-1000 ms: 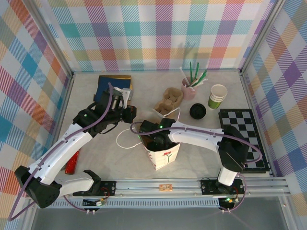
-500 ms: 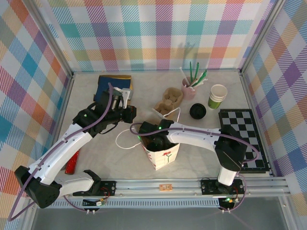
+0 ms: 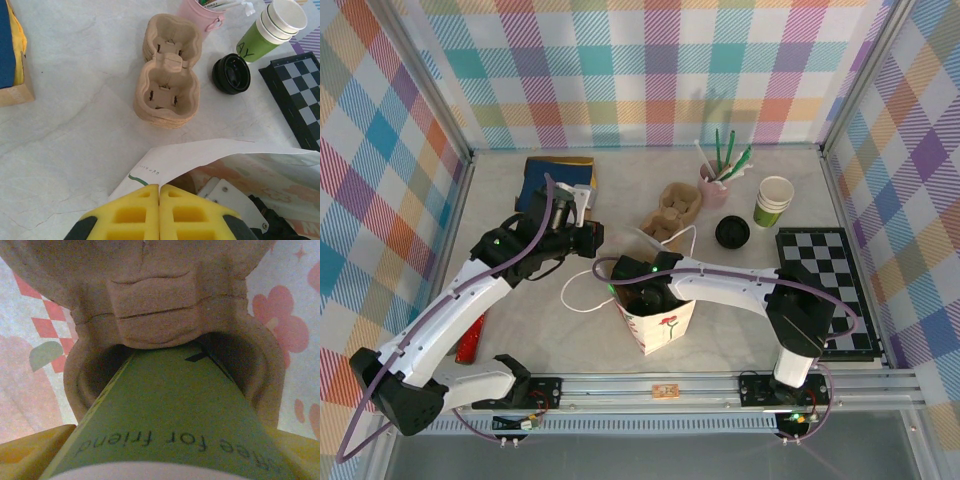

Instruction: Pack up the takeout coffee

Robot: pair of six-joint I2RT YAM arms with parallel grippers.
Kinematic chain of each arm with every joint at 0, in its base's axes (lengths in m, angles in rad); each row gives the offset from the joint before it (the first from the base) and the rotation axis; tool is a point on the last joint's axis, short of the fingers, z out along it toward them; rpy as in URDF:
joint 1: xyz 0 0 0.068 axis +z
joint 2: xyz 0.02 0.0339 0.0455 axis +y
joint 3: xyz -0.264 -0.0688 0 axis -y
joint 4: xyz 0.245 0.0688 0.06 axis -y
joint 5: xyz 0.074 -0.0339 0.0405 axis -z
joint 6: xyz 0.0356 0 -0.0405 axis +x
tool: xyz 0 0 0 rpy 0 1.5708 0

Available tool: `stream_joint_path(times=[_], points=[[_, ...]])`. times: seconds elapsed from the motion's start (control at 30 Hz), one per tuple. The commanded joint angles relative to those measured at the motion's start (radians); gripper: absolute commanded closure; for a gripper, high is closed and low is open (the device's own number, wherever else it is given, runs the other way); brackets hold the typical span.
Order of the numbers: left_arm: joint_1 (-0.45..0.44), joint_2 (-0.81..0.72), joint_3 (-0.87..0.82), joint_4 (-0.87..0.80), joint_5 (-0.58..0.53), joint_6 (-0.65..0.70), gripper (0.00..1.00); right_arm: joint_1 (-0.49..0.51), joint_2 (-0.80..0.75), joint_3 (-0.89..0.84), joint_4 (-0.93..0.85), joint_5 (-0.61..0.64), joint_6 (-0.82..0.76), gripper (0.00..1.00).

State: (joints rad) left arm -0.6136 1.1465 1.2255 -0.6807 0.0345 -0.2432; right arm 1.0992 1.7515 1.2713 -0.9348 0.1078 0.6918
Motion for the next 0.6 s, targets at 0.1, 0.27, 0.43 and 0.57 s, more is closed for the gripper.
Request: stream_joint_path(times=[0.1,0.27,0.43,0.57], points=[[-0.003,-0.036,-0.003,0.026,-0.009,-0.006,0.93,-0.009,0.055,-0.061,0.023,0.005,-0.002,0.72],[-0.002,-0.037,-0.003,0.026,-0.009,-0.007,0.93,-0.010,0.067,-0.074,0.038,0.009,-0.002,0.73],[-0.003,-0.040,-0.002,0.027,-0.013,-0.007,0.93,-0.015,0.081,-0.088,0.059,0.009,0.000,0.73],[-0.003,-0.040,-0.002,0.027,-0.015,-0.007,0.93,-0.016,0.086,-0.095,0.067,0.017,0.000,0.73]])
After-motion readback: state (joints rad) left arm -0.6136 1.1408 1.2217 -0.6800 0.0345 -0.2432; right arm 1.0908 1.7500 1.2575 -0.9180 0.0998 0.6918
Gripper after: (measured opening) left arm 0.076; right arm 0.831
